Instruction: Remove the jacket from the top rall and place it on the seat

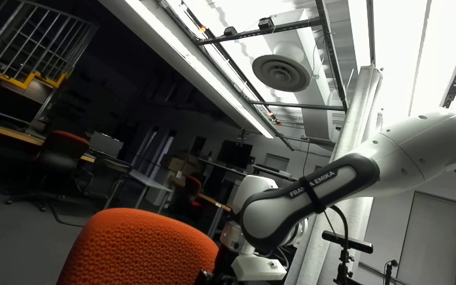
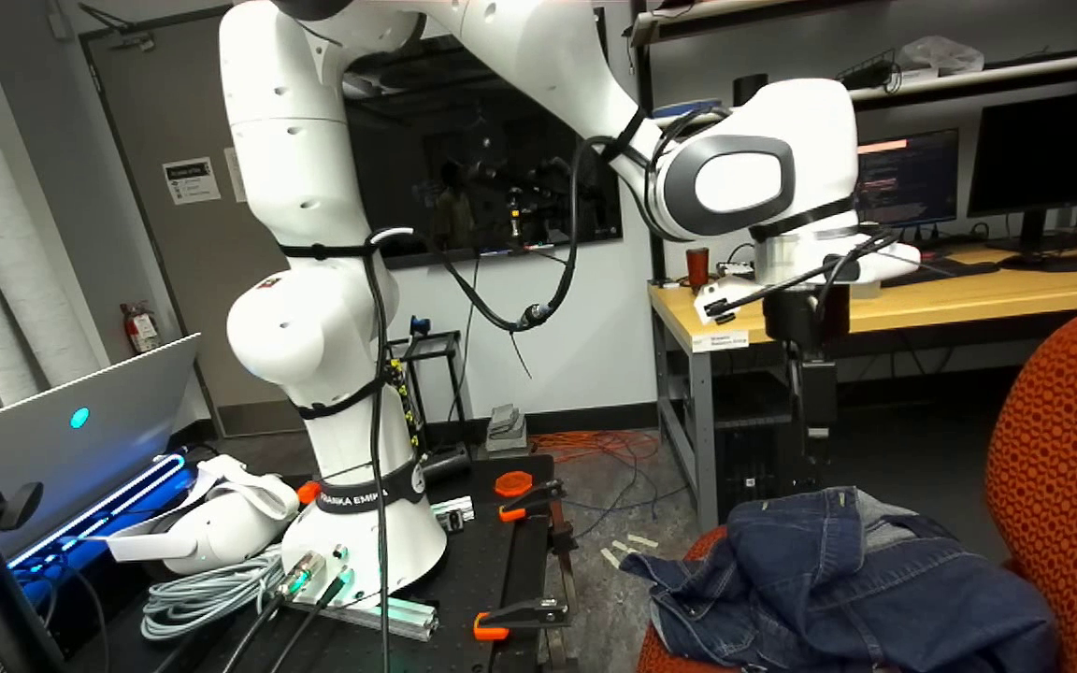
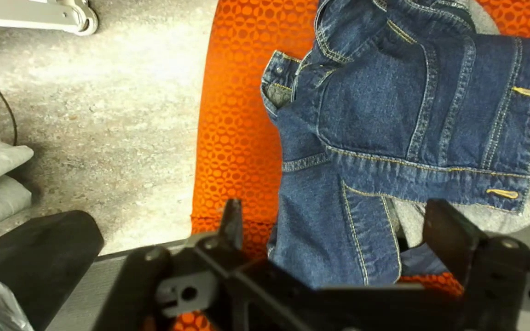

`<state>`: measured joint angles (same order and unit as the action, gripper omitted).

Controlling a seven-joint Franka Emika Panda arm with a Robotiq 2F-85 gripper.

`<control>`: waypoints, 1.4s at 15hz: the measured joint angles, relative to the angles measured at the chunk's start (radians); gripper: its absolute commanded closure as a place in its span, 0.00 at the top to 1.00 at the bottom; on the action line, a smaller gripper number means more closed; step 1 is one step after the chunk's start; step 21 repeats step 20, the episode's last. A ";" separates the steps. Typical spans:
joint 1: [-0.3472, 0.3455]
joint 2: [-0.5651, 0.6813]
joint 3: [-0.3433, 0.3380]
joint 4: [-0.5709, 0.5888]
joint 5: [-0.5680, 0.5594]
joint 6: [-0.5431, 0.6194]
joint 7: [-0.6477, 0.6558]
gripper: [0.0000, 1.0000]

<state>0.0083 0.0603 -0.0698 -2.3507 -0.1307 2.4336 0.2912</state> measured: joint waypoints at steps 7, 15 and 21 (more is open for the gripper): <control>-0.009 -0.124 0.010 -0.003 0.025 -0.001 -0.026 1.00; -0.009 -0.180 0.022 -0.017 0.046 -0.005 -0.049 1.00; -0.009 -0.180 0.022 -0.019 0.046 -0.005 -0.049 1.00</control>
